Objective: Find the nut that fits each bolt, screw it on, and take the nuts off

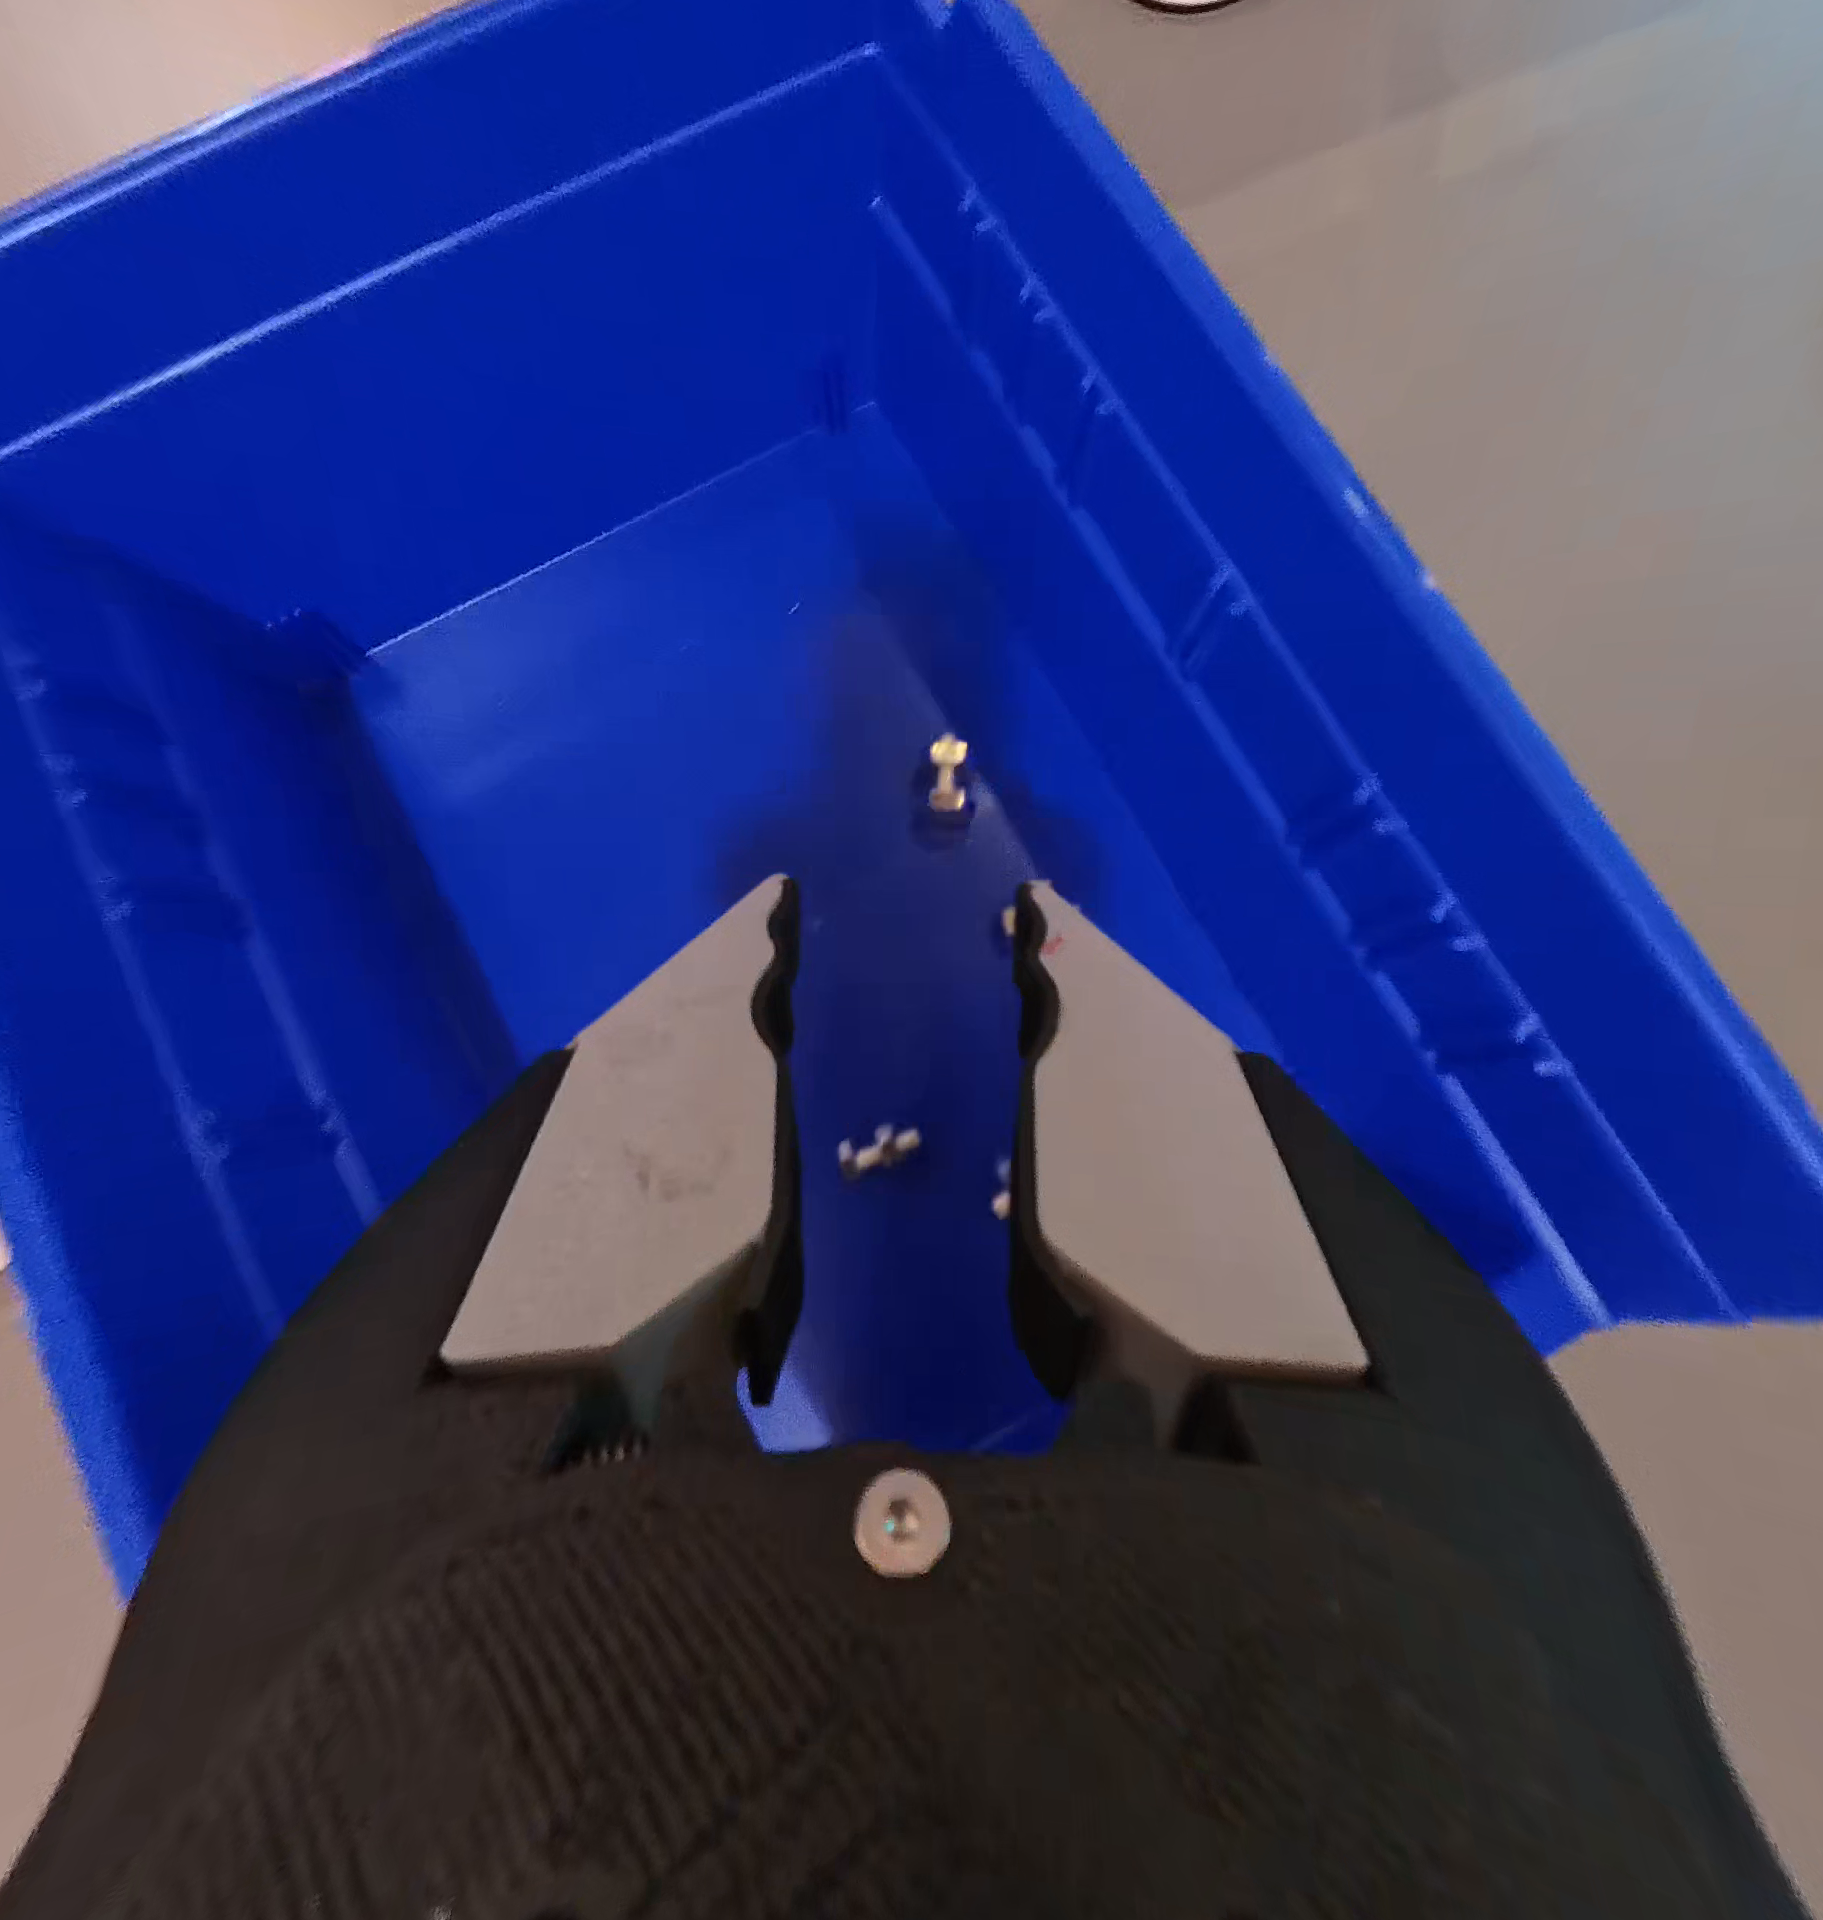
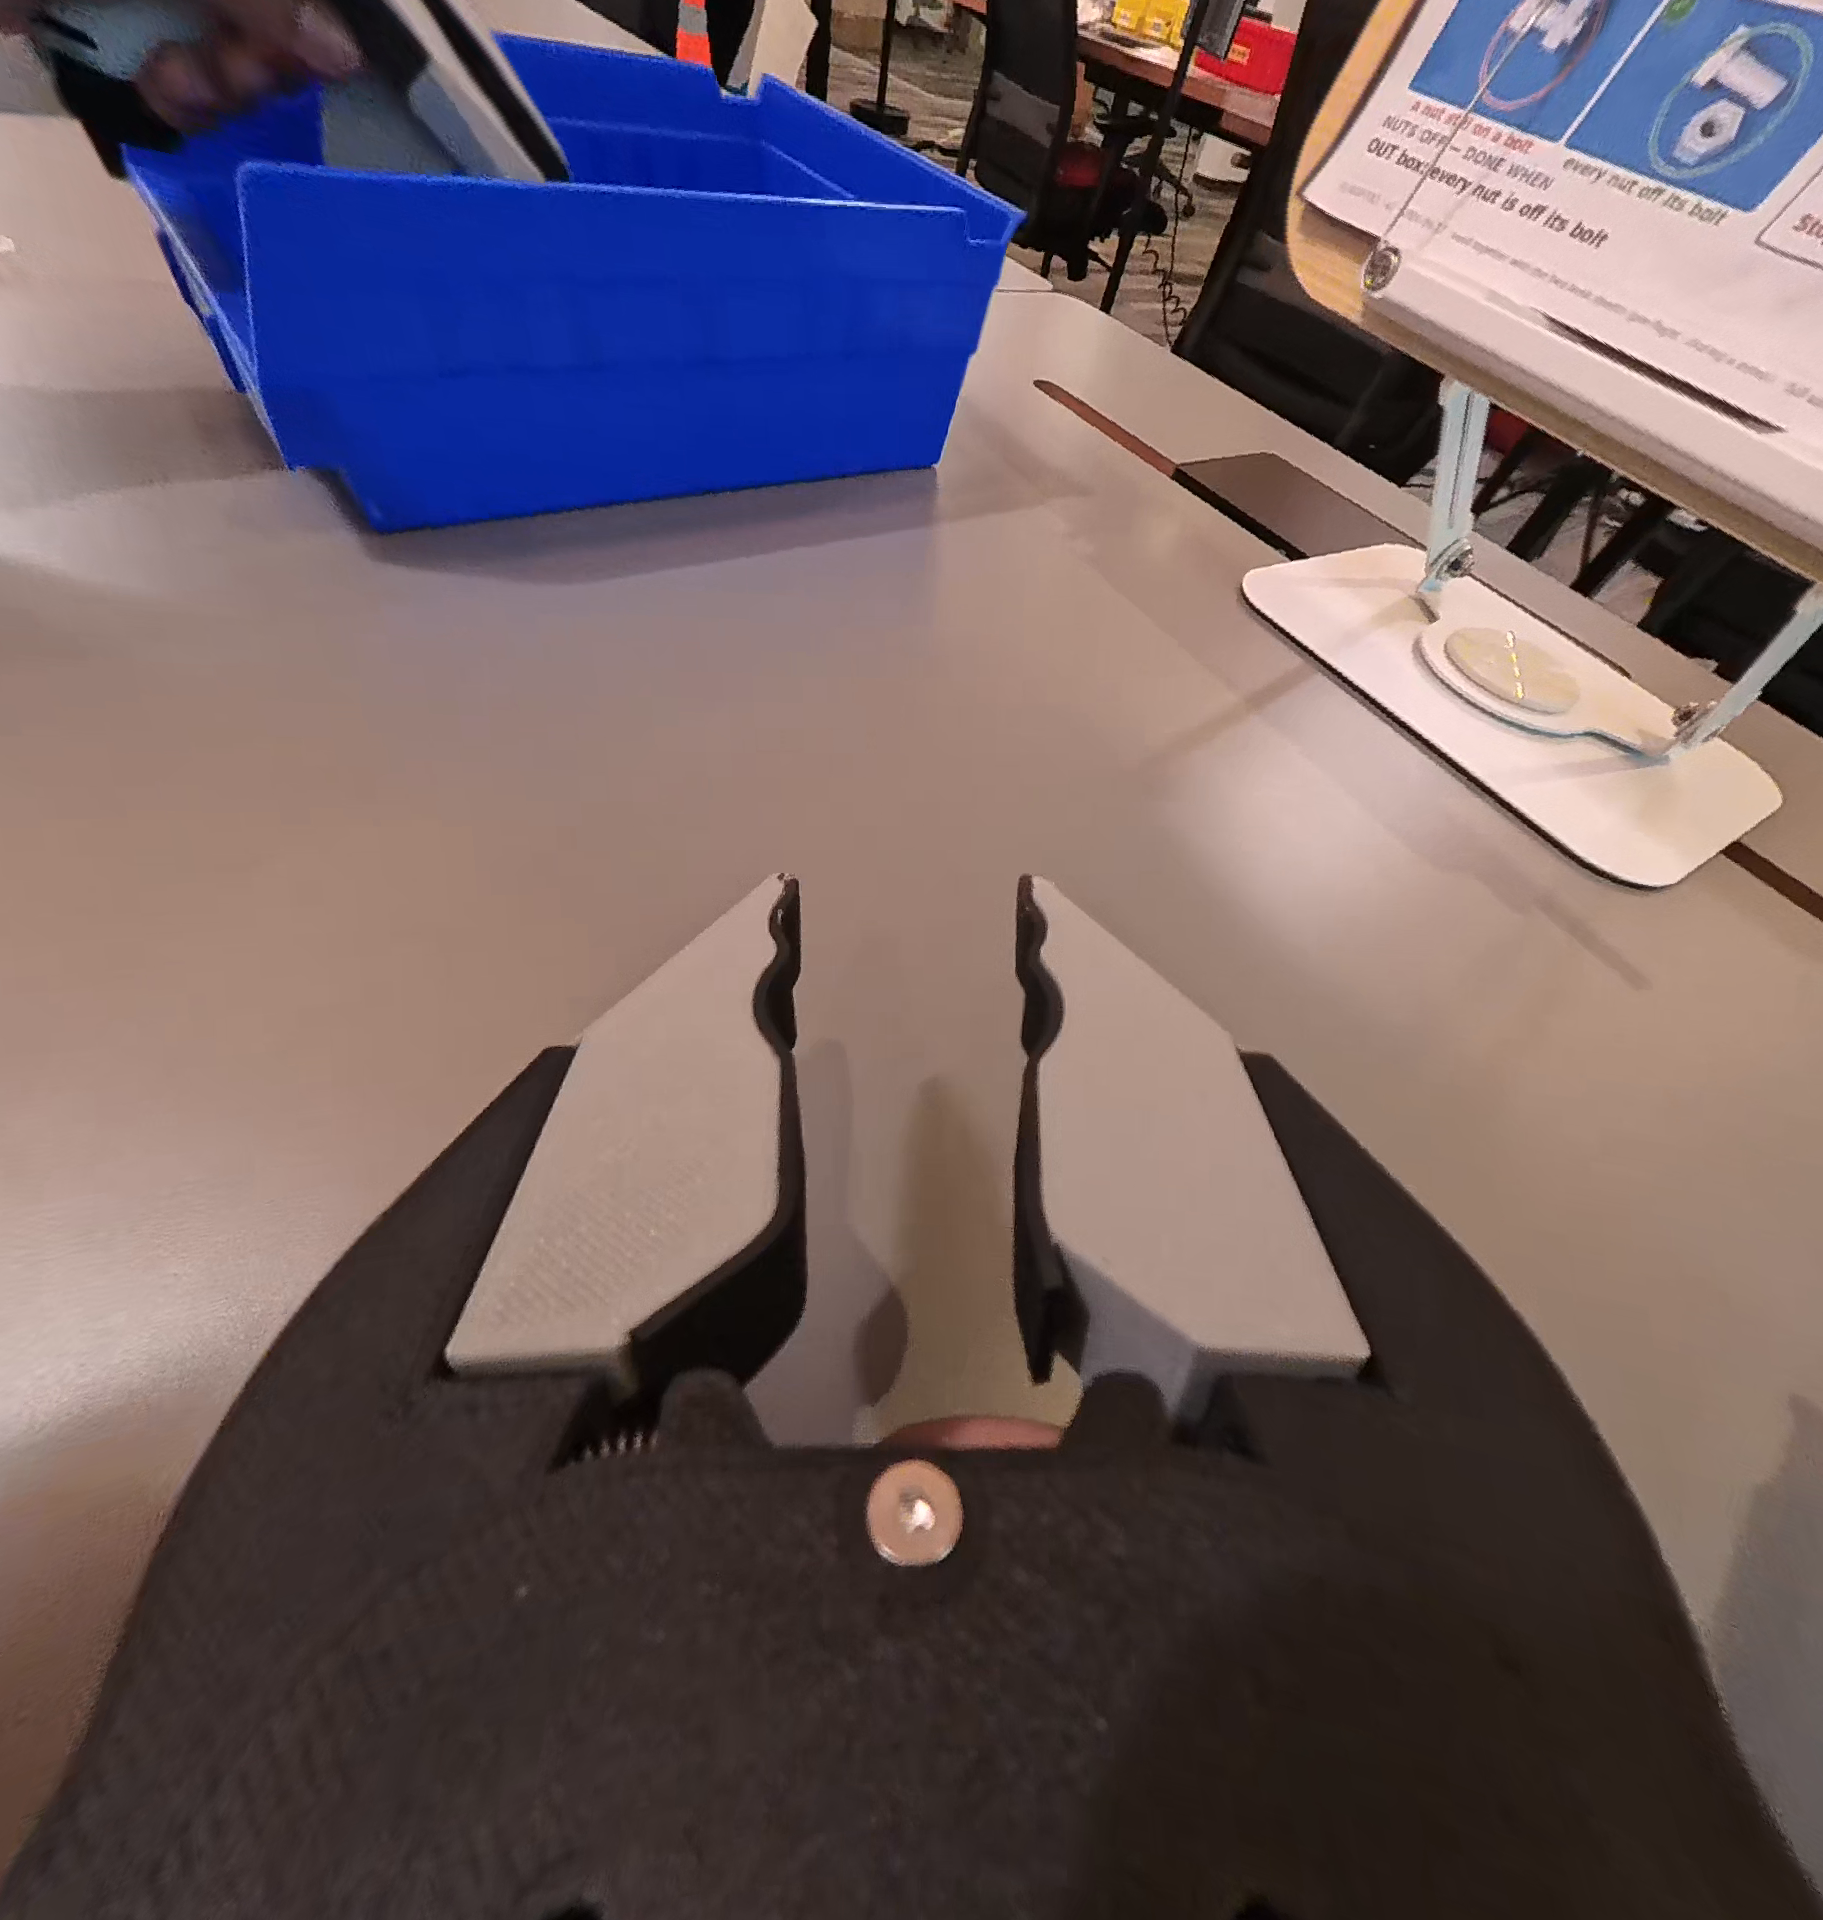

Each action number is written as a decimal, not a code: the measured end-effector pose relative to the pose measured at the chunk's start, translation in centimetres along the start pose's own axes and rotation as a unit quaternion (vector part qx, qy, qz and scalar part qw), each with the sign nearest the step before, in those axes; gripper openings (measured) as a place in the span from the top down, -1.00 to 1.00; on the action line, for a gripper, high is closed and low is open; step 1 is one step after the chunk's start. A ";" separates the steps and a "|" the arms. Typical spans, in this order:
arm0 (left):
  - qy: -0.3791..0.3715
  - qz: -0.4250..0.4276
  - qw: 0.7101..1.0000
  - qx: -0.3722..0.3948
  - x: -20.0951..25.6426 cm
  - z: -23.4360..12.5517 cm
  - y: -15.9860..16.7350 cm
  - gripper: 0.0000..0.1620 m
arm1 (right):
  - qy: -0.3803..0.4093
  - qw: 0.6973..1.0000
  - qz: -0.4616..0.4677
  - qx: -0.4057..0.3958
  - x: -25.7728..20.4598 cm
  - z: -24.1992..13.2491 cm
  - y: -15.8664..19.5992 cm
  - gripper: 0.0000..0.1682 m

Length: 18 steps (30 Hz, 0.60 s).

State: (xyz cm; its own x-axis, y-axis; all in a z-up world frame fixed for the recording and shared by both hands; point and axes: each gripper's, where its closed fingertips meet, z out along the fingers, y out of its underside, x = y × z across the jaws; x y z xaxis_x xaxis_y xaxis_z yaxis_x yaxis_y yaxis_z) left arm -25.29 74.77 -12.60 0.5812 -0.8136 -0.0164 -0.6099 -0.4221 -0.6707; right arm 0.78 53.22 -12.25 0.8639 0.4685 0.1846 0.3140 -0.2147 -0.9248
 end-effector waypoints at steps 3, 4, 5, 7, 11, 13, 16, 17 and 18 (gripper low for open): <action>0.017 0.000 1.000 -0.015 0.9 2.2 -0.8 0.51 | 0.007 1.000 -0.012 -0.001 0.1 0.0 0.1 0.54; 0.019 0.000 1.000 -0.022 1.0 2.9 -1.0 0.51 | 0.008 1.000 -0.010 -0.003 0.2 0.1 0.2 0.54; 0.020 -0.001 0.999 -0.030 1.1 3.7 -1.0 0.53 | 0.009 1.000 -0.006 -0.005 0.3 0.1 0.4 0.54; 0.022 -0.006 0.998 -0.051 1.1 5.0 -0.8 0.54 | 0.010 1.000 0.008 -0.003 0.6 0.1 0.4 0.54; 0.011 -0.002 0.995 -0.098 0.5 7.2 0.5 0.66 | 0.009 0.999 0.045 0.006 1.4 -0.1 0.3 0.55; 0.023 0.000 0.996 -0.091 0.7 7.3 0.4 0.81 | 0.008 0.998 0.058 0.009 1.7 -0.2 0.3 0.55; 0.026 0.013 0.995 -0.091 0.7 7.1 0.5 0.83 | 0.007 0.998 0.064 0.011 1.8 -0.2 0.3 0.55; 0.016 0.018 0.996 -0.089 0.4 6.9 0.5 0.83 | 0.007 0.998 0.062 0.011 1.7 -0.2 0.3 0.55; 0.002 0.024 0.997 -0.079 0.1 6.6 0.3 0.83 | 0.007 0.998 0.059 0.010 1.7 -0.2 0.3 0.55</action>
State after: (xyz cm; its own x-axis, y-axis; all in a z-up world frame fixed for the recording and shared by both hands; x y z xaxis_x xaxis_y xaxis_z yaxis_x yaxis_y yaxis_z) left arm -21.83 77.18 -17.64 0.5476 -0.8357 -0.0422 -0.7137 -0.4402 -0.5448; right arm 2.39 53.75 -12.13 0.8999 0.4289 0.0787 0.2018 -0.2498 -0.9470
